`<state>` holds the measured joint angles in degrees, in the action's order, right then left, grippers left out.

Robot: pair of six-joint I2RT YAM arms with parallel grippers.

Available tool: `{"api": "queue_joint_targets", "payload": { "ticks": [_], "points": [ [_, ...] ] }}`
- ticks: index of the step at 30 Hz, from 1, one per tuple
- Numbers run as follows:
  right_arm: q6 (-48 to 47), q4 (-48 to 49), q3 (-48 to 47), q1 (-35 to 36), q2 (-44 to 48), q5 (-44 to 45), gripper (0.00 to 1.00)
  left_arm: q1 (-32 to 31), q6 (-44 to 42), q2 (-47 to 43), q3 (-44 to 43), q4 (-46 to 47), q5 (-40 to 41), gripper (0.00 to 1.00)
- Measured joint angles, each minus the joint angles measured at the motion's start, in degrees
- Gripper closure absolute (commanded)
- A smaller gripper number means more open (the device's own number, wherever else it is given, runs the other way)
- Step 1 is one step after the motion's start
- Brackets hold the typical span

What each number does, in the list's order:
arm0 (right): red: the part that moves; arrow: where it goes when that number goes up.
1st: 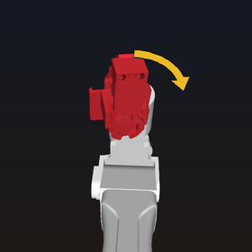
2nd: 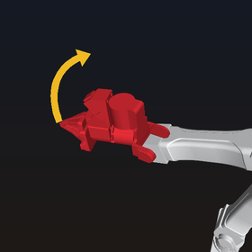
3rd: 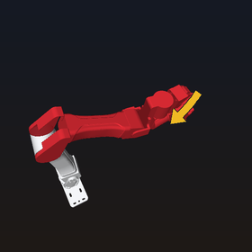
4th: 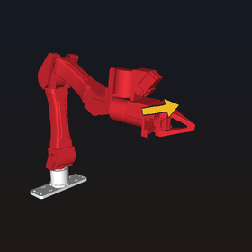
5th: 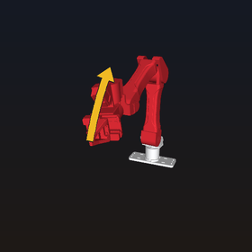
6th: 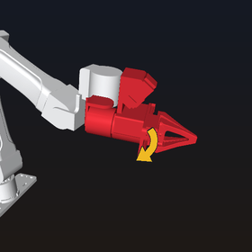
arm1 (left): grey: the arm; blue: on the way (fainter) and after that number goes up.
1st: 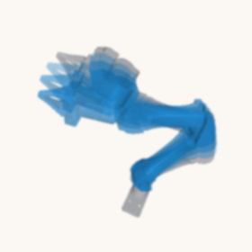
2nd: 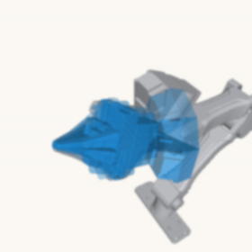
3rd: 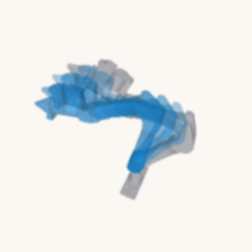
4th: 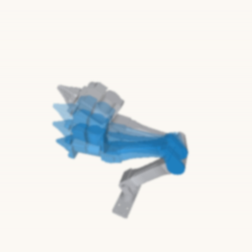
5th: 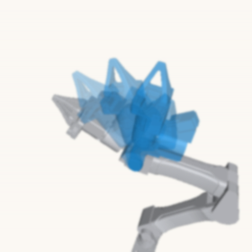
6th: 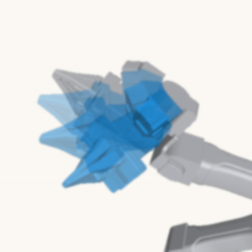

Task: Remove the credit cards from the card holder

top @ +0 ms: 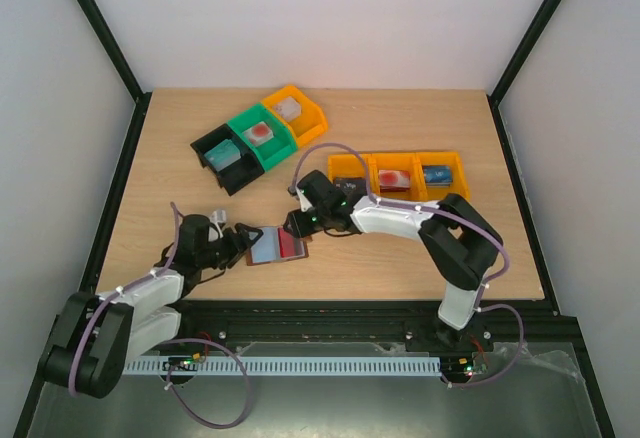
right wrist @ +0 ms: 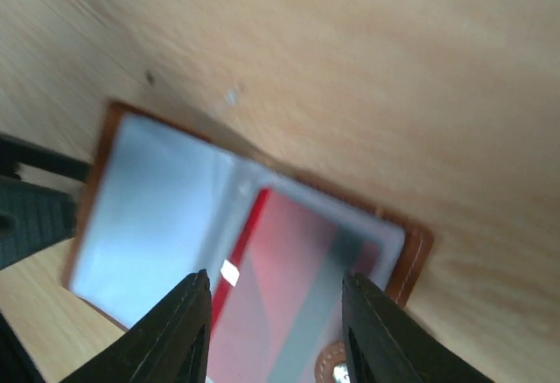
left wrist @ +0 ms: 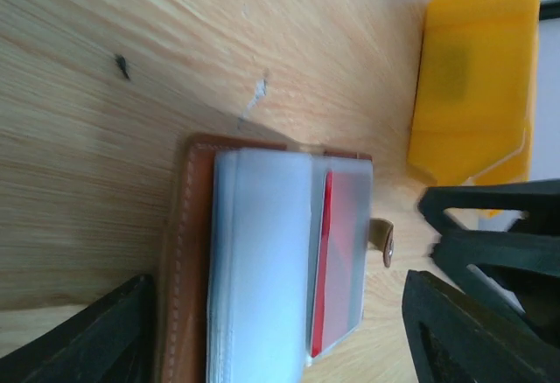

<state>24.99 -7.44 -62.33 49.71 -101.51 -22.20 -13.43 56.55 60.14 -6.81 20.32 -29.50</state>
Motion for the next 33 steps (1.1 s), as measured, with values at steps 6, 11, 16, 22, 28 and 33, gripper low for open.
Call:
{"api": "queue_joint_targets", "payload": {
  "ticks": [6,11,16,22,28,33],
  "points": [
    [1.33,-1.36,2.47,0.90,-3.50,-1.33,0.61,-5.01,-1.09,1.86,0.55,2.89,0.17,0.41],
    [1.88,0.68,2.40,0.76,-4.90,-3.17,0.60,-6.36,-2.16,1.88,1.16,6.25,0.09,0.74],
    [1.79,1.70,2.40,0.79,-5.09,-4.20,0.56,-6.67,-3.78,1.77,1.29,8.55,0.68,0.98],
    [-3.91,-0.76,1.99,0.85,-1.68,-2.60,0.48,-5.05,-8.35,-3.50,1.01,7.78,-0.02,0.98],
    [-13.46,-0.17,0.96,-0.66,12.76,-3.50,0.37,-2.34,-22.08,-14.08,-6.01,2.45,-5.27,0.98],
    [-14.97,9.94,6.80,-9.81,26.75,-9.99,0.10,-1.20,-29.07,-19.52,-11.85,0.33,-12.81,0.98]
  ]
}}
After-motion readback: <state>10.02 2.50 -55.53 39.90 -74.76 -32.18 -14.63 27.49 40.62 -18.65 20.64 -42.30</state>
